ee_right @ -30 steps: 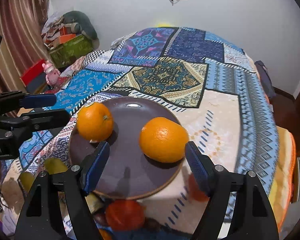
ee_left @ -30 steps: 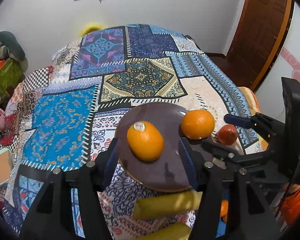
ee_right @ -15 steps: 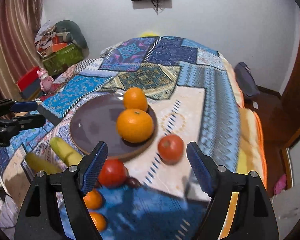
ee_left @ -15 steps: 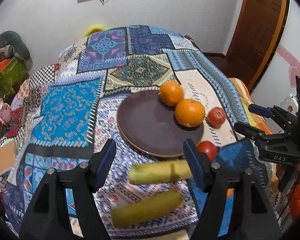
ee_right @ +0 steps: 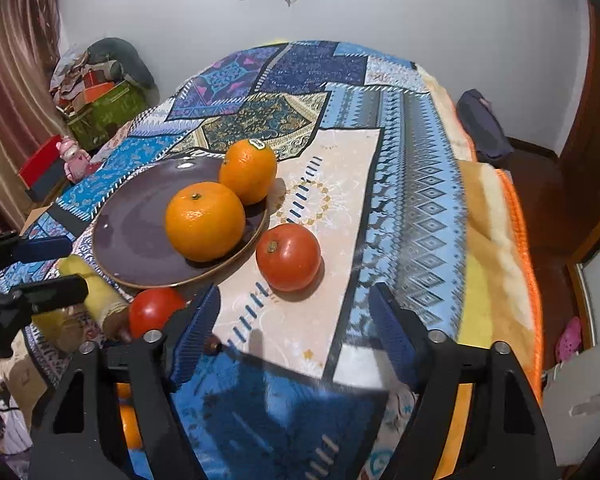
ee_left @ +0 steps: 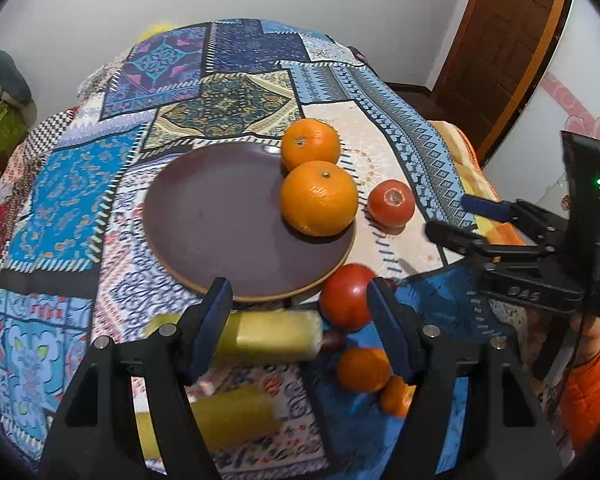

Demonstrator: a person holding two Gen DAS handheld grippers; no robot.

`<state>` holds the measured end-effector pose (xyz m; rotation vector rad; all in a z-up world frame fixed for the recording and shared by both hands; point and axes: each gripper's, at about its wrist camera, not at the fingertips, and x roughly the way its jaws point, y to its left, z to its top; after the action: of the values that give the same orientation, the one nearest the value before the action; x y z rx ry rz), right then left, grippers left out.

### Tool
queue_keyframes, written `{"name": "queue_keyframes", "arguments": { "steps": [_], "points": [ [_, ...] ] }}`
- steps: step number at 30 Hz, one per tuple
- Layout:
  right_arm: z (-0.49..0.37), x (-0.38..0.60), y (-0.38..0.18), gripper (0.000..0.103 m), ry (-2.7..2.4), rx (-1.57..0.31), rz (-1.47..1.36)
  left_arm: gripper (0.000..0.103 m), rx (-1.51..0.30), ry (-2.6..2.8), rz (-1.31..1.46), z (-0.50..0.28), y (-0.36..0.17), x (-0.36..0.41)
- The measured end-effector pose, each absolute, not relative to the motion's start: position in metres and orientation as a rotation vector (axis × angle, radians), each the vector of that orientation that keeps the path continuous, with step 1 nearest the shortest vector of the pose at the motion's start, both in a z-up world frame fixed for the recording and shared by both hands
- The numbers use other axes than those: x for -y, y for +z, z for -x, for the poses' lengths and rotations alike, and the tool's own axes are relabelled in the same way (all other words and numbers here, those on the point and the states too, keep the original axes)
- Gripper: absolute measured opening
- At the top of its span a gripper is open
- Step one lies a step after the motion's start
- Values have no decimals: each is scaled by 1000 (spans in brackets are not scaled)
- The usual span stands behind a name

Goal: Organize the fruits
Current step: 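Grasp a red tomato with the right gripper while the left gripper reaches another tomato, then grasp the second tomato with the left gripper while the right gripper lifts its tomato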

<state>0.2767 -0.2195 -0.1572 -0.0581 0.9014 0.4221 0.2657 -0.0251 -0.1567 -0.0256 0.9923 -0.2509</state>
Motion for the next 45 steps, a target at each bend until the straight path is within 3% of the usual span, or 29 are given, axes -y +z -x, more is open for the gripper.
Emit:
{"name": "queue_keyframes", "arguments": {
  "steps": [13,19,27,33,45],
  "points": [
    [-309,206,-186,61,457,-965,91,69,-1014,-264,41,-297,-174,33],
    [-313,206,-189,45,482,-983,76,69,-1026,-274,42,-295,-181,37],
    [-295,211,-178,44,497,-972,70,67,-1052,-291,24,-284,-185,49],
    [-270,225,-162,44,508,-946,47,57,-1083,-313,37,-273,-188,56],
    [-244,235,-147,44,531,-905,4,57,-1117,-275,19,-279,-197,78]
  ]
}}
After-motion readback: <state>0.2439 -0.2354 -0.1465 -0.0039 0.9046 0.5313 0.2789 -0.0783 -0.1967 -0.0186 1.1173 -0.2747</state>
